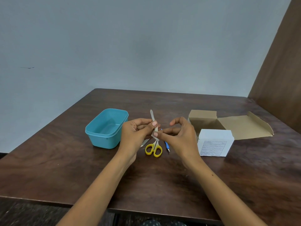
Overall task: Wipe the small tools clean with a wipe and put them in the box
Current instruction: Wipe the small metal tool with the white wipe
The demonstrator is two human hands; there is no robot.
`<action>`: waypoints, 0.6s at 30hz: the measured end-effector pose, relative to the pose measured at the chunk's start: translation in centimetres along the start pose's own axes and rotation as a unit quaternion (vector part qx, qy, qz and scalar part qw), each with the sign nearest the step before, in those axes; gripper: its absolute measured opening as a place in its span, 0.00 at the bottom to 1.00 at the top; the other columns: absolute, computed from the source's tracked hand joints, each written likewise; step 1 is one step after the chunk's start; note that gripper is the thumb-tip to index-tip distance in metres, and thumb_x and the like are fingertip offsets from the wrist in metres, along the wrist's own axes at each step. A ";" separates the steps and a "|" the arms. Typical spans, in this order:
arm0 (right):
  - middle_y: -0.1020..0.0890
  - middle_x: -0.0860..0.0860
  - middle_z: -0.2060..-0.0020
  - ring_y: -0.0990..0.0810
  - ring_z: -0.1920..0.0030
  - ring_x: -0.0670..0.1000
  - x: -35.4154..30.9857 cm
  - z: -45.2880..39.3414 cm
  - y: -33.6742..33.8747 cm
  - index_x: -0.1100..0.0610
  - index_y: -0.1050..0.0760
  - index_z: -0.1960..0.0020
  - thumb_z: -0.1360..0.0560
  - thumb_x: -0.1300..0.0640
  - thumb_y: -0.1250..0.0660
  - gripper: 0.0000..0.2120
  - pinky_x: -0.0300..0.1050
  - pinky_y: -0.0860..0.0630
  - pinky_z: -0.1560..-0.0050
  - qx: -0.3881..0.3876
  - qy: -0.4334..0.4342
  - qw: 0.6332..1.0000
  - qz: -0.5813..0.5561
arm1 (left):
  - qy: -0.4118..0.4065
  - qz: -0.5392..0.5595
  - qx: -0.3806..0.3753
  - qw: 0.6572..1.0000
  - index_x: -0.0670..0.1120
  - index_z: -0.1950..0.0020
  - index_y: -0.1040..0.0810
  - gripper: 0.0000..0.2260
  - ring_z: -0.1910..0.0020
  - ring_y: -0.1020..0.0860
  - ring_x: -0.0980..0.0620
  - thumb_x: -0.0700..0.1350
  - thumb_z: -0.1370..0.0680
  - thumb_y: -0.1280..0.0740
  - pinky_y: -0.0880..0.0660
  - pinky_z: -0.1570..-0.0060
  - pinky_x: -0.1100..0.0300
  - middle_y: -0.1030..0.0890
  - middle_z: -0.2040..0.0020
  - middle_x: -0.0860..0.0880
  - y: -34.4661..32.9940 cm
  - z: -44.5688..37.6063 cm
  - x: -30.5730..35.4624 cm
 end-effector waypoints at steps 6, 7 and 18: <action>0.15 0.48 0.68 0.16 0.65 0.45 0.3 0.1 -0.2 0.54 0.32 0.54 0.39 0.56 0.20 0.23 0.46 0.21 0.57 -0.010 -0.008 1.000 0.005 | -0.002 0.006 0.010 1.000 0.39 0.50 0.18 0.06 0.56 0.15 0.48 0.39 0.25 0.31 0.18 0.57 0.58 0.14 0.57 0.43 0.3 -0.3 -0.1; 0.15 0.48 0.68 0.16 0.64 0.44 0.2 0.1 0.0 0.53 0.32 0.54 0.39 0.55 0.20 0.23 0.47 0.21 0.56 -0.005 -0.007 1.000 0.001 | 0.001 0.006 0.007 1.000 0.39 0.50 0.19 0.06 0.57 0.15 0.48 0.39 0.25 0.31 0.19 0.57 0.58 0.14 0.57 0.43 0.2 -0.2 -0.2; 0.15 0.49 0.68 0.16 0.65 0.44 -0.1 0.2 -0.2 0.54 0.32 0.55 0.39 0.57 0.20 0.23 0.47 0.20 0.57 -0.016 -0.001 1.000 0.014 | 0.010 0.013 0.012 1.000 0.39 0.50 0.19 0.06 0.59 0.15 0.49 0.38 0.25 0.31 0.19 0.62 0.62 0.14 0.58 0.44 0.3 -0.1 0.0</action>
Point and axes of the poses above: each hand's wrist, its own z-axis away from the middle knuckle, its own y-axis out of the back of the hand, x = y × z, the point moved 10 cm from there along -z, towards the middle knuckle
